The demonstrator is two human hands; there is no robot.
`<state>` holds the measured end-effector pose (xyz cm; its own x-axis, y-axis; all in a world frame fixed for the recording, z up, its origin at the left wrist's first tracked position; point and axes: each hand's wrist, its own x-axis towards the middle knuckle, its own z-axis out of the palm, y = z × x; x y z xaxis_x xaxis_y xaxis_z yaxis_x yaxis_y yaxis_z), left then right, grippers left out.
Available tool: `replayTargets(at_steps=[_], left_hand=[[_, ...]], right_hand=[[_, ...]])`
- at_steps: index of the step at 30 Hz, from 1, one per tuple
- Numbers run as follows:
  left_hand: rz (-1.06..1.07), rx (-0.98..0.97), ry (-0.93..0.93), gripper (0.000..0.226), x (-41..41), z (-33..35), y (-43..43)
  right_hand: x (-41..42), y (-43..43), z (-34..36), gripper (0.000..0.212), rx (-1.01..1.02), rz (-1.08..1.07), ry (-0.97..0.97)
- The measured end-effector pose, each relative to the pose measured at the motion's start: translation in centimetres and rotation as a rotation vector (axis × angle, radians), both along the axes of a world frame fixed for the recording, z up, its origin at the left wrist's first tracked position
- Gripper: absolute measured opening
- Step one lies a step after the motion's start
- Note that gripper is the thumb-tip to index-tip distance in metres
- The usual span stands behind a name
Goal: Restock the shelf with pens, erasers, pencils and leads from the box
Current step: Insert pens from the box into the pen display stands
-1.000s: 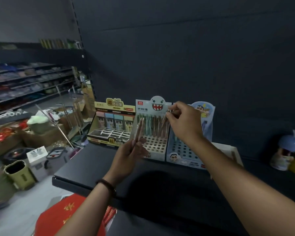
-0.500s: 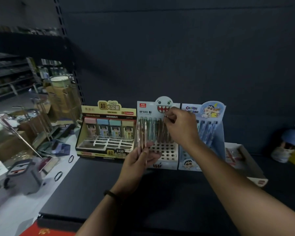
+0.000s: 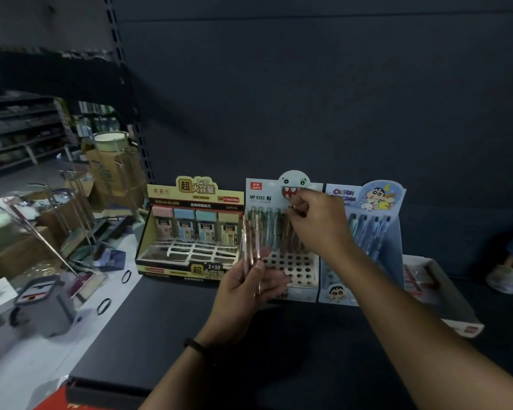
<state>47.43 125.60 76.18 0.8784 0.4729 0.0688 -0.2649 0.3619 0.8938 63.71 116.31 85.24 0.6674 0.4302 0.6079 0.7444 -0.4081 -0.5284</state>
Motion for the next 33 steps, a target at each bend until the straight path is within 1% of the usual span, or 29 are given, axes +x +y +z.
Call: replayTargets(at_steps=[4, 9, 12, 13, 15, 17, 20, 24, 26, 28, 30, 32, 33], left_hand=[[0.002, 0.026, 0.006, 0.030, -0.1, 0.1, 0.1], [0.004, 0.036, 0.023, 0.030, -0.1, 0.0, 0.2], [-0.006, 0.038, 0.025, 0.031, -0.1, 0.1, 0.4], [-0.019, 0.028, 0.023, 0.031, -0.1, 0.0, 0.5], [-0.054, -0.025, 0.009, 0.032, 0.0, 0.0, 0.6], [-0.092, -0.082, -0.012, 0.030, 0.2, -0.1, 0.7], [-0.159, -0.104, -0.048, 0.019, -0.1, 0.2, 0.6], [-0.223, -0.087, -0.023, 0.028, -0.7, 0.6, 0.5], [-0.237, -0.098, -0.018, 0.035, -0.8, 0.5, 0.4], [-0.228, -0.110, -0.007, 0.047, -0.8, 0.7, 0.3], [-0.252, -0.073, -0.006, 0.044, -0.9, 0.9, 0.4], [-0.263, -0.019, 0.001, 0.042, -1.0, 0.9, 0.5], [-0.251, -0.023, -0.002, 0.042, -0.9, 0.7, 0.7]], right_hand=[[0.0, 0.2, -0.2, 0.012, -0.044, 0.044, 0.050], [-0.5, 0.3, -0.5, 0.007, -0.156, 0.074, 0.024], [-0.5, -0.2, 0.1, 0.017, -0.232, 0.089, 0.063], [-0.7, -0.4, 0.2, 0.021, -0.230, 0.073, 0.073], [-1.6, -1.1, 0.6, 0.022, -0.128, 0.055, 0.086], [-2.7, -1.4, 0.7, 0.022, -0.028, 0.147, 0.184], [-3.9, -1.3, 0.2, 0.029, -0.009, 0.369, 0.418], [-4.5, -1.4, 0.0, 0.030, 0.045, 0.480, 0.563], [-4.7, -1.7, 0.4, 0.026, 0.043, 0.509, 0.587], [-4.6, -2.1, 0.8, 0.022, 0.080, 0.510, 0.578], [-4.2, -2.5, 1.1, 0.023, 0.155, 0.473, 0.552], [-3.7, -3.0, 1.3, 0.031, 0.211, 0.420, 0.511], [-3.4, -3.2, 1.3, 0.033, 0.239, 0.408, 0.502]])
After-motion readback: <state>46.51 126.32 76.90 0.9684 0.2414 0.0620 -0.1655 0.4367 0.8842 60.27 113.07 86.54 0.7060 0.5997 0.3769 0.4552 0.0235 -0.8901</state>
